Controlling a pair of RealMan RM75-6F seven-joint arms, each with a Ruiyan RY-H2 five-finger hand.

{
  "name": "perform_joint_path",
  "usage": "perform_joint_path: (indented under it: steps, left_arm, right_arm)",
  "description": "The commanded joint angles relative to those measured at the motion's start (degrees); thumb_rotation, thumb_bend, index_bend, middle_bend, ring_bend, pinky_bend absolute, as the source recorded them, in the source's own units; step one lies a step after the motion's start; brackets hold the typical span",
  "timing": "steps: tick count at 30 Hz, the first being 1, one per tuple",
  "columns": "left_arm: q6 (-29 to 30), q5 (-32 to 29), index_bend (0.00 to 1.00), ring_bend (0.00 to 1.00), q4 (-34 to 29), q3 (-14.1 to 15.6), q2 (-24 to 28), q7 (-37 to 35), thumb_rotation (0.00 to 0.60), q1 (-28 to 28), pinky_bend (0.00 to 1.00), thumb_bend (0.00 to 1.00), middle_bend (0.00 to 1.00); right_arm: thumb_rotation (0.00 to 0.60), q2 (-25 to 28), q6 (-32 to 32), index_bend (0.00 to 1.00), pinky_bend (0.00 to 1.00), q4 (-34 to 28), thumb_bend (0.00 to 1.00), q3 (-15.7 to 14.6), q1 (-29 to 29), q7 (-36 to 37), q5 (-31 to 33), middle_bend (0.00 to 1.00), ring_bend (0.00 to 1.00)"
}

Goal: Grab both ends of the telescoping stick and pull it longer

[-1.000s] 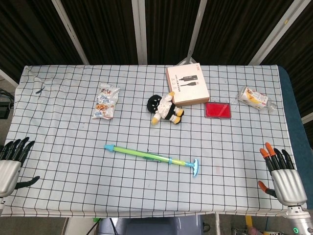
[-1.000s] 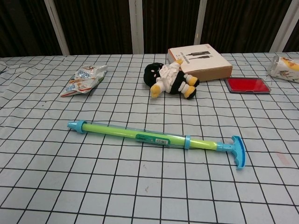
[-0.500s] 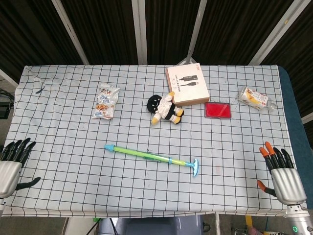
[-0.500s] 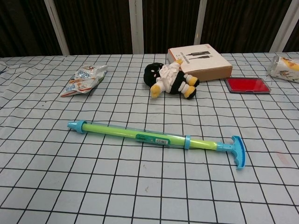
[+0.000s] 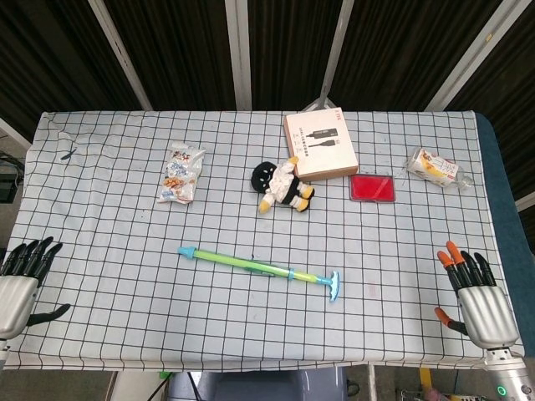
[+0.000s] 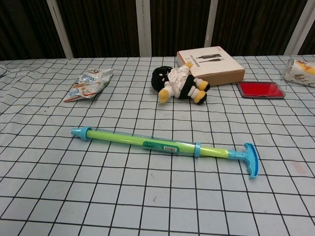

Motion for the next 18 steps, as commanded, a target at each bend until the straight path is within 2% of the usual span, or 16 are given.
perform_joint_path:
  steps: [1,9,18]
  left_arm:
    - [0.1,0.0,0.0,0.0,0.0,0.0,0.0,0.0,0.6,0.0,0.0,0.04,0.0]
    - [0.1,0.1,0.0,0.0,-0.2,-0.1,-0.1,0.1,0.6,0.0,0.0,0.04,0.0]
    - [-0.2,-0.2,0.0,0.0,-0.2,-0.1,-0.1,0.2,0.6,0.0,0.0,0.04,0.0]
  right_arm:
    - [0.6,-0.1,-0.6,0.14,0.0,-0.4,0.24,-0.2,0.4,-0.1,-0.5,0.05,0.0]
    - [0.6,-3.0,-4.4,0.3,0.0,-4.1,0.24,0.3,3.0,-5.1,-0.7,0.13,0.0]
    - [0.6,-9.5,-10.6,0.33,0.0,-7.7,0.24,2.3,6.3,-12.9,4.7,0.15,0.0]
